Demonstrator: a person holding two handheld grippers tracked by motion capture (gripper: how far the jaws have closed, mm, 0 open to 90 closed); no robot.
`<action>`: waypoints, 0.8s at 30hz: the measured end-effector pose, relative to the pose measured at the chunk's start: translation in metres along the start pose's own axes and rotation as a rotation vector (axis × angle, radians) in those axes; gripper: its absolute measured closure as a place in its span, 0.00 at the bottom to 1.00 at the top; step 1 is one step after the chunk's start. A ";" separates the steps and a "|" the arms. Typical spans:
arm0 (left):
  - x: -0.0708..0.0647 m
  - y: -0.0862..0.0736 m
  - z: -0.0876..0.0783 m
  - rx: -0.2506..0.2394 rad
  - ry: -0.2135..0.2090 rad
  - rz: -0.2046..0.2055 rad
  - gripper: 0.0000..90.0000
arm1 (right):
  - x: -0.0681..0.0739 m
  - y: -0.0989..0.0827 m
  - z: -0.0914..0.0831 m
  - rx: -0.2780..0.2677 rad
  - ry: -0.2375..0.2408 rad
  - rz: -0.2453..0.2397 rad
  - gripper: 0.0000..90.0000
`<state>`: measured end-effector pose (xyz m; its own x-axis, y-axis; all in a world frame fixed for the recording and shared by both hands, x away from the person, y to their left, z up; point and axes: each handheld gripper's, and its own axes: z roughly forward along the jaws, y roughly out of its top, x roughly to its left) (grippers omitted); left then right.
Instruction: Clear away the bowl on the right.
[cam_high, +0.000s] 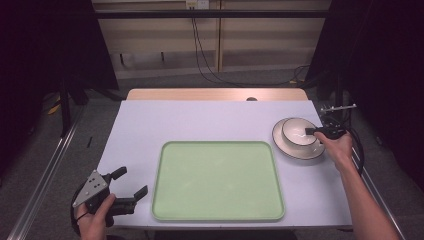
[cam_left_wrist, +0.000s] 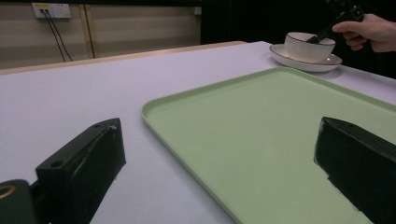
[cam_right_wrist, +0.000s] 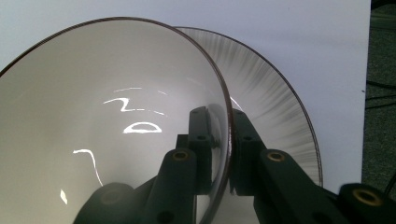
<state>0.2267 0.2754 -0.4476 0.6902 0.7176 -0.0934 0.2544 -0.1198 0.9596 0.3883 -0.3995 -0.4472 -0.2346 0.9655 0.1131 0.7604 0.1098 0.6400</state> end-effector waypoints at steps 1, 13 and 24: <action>0.000 0.000 0.000 0.000 0.000 0.000 0.02 | 0.000 0.000 0.000 0.000 0.000 0.000 0.92; 0.000 0.000 -0.001 -0.003 0.006 0.005 0.02 | 0.004 0.000 -0.008 -0.030 0.006 0.003 0.92; -0.001 0.001 -0.003 -0.010 0.002 0.005 0.02 | 0.003 -0.001 -0.014 -0.051 0.007 0.013 0.92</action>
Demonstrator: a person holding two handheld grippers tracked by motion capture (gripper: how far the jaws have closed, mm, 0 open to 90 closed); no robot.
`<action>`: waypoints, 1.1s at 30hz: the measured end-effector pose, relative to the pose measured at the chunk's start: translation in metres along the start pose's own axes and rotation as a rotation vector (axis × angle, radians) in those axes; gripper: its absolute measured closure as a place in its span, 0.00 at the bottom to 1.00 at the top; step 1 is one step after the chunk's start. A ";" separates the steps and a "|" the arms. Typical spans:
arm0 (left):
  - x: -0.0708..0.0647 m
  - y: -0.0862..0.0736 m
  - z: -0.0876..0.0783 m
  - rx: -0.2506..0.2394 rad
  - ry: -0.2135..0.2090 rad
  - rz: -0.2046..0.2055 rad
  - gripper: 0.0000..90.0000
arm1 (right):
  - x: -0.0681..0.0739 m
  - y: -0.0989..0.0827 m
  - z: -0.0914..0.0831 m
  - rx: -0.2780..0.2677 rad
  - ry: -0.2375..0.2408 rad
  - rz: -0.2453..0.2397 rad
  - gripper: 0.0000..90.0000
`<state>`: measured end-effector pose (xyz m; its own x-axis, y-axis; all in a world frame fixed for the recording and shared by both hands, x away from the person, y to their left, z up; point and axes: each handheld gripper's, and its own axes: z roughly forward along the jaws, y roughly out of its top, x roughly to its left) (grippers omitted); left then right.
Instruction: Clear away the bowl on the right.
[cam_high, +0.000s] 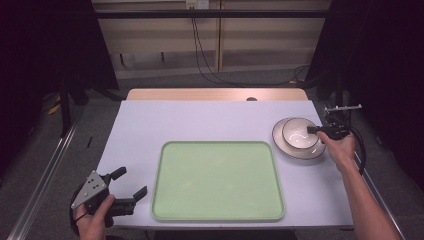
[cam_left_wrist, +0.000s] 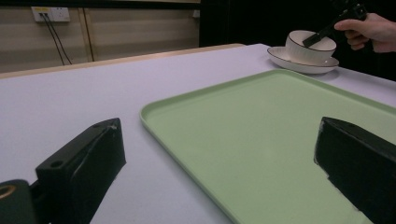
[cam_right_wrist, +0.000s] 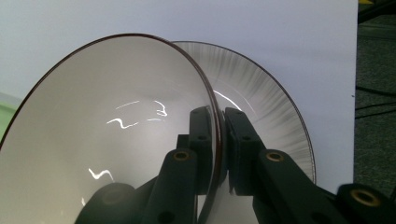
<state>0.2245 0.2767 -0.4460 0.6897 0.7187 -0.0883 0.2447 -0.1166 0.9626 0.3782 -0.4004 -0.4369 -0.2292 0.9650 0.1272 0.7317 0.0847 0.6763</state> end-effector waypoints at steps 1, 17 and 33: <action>0.000 0.000 0.000 -0.002 0.003 0.000 0.02 | 0.000 0.000 0.000 0.000 0.006 0.003 0.92; 0.001 0.000 -0.001 -0.012 -0.006 -0.002 0.02 | -0.003 0.002 -0.011 -0.046 0.062 0.033 0.91; 0.000 0.000 -0.001 -0.012 -0.005 0.000 0.02 | -0.003 0.004 -0.023 -0.065 0.108 0.018 0.91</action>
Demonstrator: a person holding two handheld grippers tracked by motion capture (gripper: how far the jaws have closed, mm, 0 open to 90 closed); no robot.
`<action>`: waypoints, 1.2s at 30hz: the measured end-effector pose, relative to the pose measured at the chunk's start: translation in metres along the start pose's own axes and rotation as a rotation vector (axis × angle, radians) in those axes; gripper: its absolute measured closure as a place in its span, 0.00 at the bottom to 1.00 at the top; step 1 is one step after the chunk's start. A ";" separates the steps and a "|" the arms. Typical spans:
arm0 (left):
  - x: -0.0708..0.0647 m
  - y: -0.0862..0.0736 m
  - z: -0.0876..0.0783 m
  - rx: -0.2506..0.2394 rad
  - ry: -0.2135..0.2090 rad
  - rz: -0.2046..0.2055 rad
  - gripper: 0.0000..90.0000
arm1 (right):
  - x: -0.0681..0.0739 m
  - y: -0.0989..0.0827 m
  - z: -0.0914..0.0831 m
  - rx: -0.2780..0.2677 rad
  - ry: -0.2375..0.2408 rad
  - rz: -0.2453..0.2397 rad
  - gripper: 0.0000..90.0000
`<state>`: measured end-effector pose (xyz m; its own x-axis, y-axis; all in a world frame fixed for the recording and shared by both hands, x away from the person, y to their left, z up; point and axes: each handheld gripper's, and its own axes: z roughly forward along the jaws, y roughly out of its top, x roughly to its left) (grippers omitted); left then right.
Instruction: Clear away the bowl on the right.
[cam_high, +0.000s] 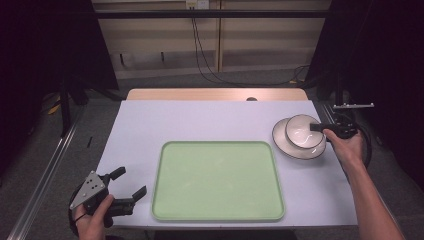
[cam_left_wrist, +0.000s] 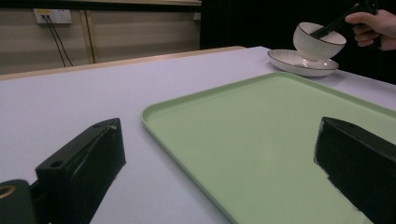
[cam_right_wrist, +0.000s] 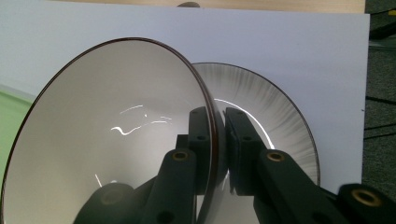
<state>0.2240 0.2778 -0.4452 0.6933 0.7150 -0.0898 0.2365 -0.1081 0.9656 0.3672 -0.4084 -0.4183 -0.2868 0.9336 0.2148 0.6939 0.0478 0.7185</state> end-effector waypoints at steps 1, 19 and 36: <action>0.000 0.000 0.000 0.000 -0.002 -0.003 0.02 | 0.001 0.000 0.000 0.002 0.005 -0.002 0.91; 0.000 0.000 -0.001 0.002 0.010 0.006 0.02 | 0.017 0.010 -0.013 -0.018 0.095 -0.058 0.91; -0.001 0.001 -0.001 -0.013 0.001 -0.005 0.02 | 0.043 0.018 -0.020 -0.011 0.180 -0.141 0.91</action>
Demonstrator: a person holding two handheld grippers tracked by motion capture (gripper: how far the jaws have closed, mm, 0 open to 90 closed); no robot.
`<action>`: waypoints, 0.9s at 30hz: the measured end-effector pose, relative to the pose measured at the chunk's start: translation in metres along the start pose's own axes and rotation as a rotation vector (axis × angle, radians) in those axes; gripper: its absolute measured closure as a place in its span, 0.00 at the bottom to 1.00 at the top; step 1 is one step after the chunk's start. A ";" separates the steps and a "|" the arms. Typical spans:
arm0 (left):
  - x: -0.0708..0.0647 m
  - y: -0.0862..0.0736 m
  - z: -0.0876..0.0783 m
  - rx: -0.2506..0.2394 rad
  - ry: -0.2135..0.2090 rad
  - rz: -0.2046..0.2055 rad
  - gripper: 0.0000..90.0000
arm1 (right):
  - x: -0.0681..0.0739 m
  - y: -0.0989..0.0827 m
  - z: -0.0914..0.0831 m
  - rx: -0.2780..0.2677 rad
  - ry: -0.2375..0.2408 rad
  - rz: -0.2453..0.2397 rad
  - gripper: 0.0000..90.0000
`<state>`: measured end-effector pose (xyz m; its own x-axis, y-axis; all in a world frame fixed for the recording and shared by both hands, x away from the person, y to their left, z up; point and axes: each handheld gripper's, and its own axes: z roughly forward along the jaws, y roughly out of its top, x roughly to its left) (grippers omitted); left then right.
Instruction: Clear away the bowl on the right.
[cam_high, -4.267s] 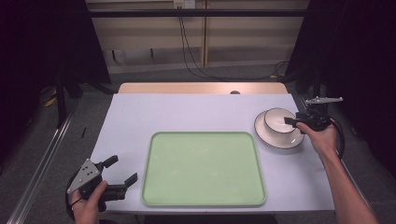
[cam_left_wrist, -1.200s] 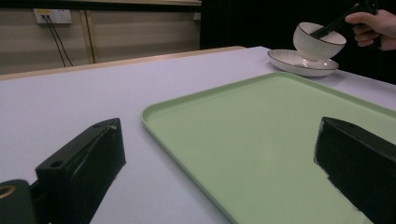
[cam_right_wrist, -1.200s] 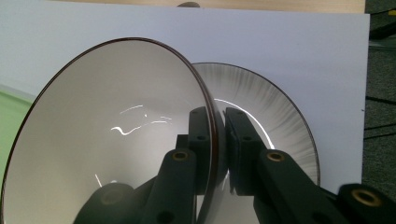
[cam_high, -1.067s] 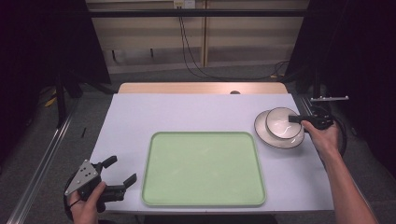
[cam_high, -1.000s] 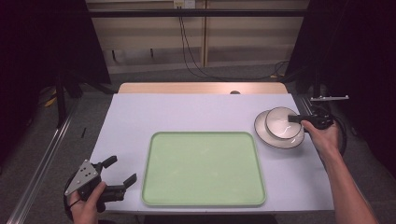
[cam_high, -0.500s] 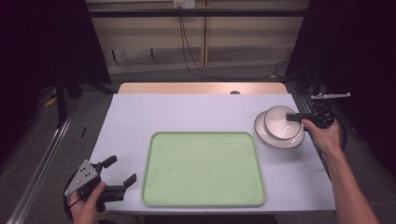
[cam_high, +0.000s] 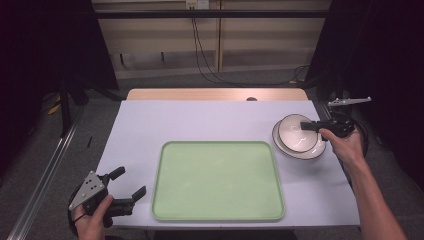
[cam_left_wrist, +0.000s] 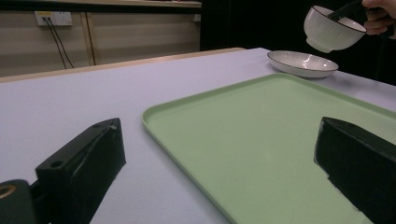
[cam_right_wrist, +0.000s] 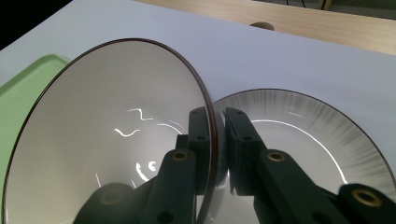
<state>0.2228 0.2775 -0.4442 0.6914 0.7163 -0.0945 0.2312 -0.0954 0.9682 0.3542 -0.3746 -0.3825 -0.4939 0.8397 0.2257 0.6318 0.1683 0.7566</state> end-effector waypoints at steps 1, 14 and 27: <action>0.000 0.000 0.000 0.000 0.000 0.000 0.02 | 0.000 0.000 0.000 0.000 0.000 0.000 0.91; 0.001 0.000 0.000 0.014 0.008 0.007 0.02 | 0.012 0.005 0.005 -0.002 0.024 -0.009 0.91; 0.001 -0.001 0.001 0.015 0.001 0.006 0.02 | 0.033 0.014 0.016 0.017 0.051 -0.032 0.91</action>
<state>0.2242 0.2776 -0.4451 0.6920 0.7164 -0.0882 0.2373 -0.1104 0.9651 0.3561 -0.3359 -0.3748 -0.5435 0.8064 0.2332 0.6250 0.2033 0.7537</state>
